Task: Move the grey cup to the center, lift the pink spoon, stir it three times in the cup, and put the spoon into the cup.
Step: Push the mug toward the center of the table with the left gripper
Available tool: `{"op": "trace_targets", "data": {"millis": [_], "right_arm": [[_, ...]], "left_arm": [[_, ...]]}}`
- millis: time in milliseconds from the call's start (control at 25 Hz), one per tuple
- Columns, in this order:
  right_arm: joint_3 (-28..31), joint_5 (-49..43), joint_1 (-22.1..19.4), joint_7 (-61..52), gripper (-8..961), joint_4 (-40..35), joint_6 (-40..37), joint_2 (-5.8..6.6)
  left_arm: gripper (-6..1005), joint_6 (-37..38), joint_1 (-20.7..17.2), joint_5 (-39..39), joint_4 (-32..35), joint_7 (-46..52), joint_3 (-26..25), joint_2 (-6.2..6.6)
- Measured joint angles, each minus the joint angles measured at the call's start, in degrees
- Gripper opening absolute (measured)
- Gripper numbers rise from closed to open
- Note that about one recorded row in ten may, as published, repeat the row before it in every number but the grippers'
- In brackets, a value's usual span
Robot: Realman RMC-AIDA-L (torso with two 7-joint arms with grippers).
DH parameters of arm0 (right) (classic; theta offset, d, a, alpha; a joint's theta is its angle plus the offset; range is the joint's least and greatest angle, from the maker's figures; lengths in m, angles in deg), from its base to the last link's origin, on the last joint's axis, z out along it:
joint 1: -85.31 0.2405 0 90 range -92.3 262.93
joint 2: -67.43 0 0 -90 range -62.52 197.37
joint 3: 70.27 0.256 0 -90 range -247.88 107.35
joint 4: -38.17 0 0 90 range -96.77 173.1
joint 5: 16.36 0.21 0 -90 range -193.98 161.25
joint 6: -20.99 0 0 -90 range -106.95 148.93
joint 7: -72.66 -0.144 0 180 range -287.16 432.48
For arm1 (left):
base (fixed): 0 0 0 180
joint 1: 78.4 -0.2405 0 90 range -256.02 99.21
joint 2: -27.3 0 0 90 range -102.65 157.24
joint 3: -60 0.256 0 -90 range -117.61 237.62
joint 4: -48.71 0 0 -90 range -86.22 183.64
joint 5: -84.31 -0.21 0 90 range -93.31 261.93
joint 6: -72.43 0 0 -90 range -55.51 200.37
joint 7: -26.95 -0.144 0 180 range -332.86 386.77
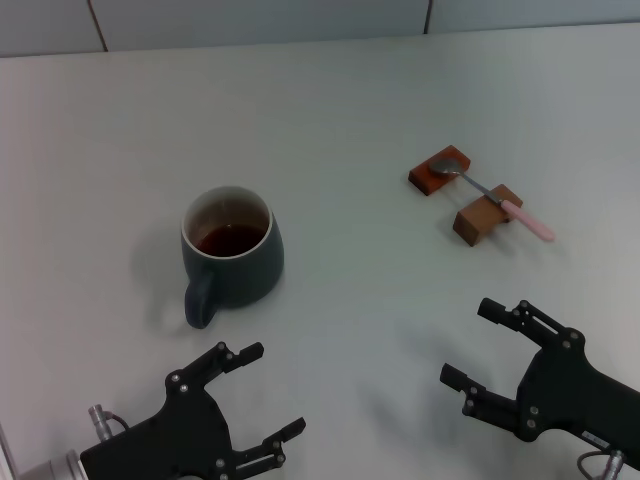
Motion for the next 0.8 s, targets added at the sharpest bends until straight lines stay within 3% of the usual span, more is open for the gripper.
{"op": "trace_targets", "data": {"millis": [320, 440, 560, 640, 800], "right_arm": [[0.0, 0.0, 0.0, 0.0, 835, 0.0, 0.1, 0.03], [0.0, 0.0, 0.0, 0.2, 835, 0.0, 0.1, 0.04], [0.0, 0.0, -0.1, 0.2, 835, 0.0, 0.1, 0.03], [0.0, 0.0, -0.1, 0.2, 834, 0.0, 0.1, -0.01], [0.0, 0.0, -0.1, 0.3, 834, 0.0, 0.1, -0.04]], "left_arm": [[824, 0.1, -0.1, 0.0, 0.0, -0.3, 0.0, 0.0], [816, 4.4, -1.5, 0.2, 0.2, -2.3, -2.7, 0.12], [807, 11.6, -5.1, 0.9, 0.6, -4.6, -12.9, 0.21], [802, 14.1, -7.6, 1.5, 0.5, -7.1, -23.5, 0.08], [791, 12.7, -8.8, 1.8, 0.1, -13.3, -38.7, -0.09]]}}
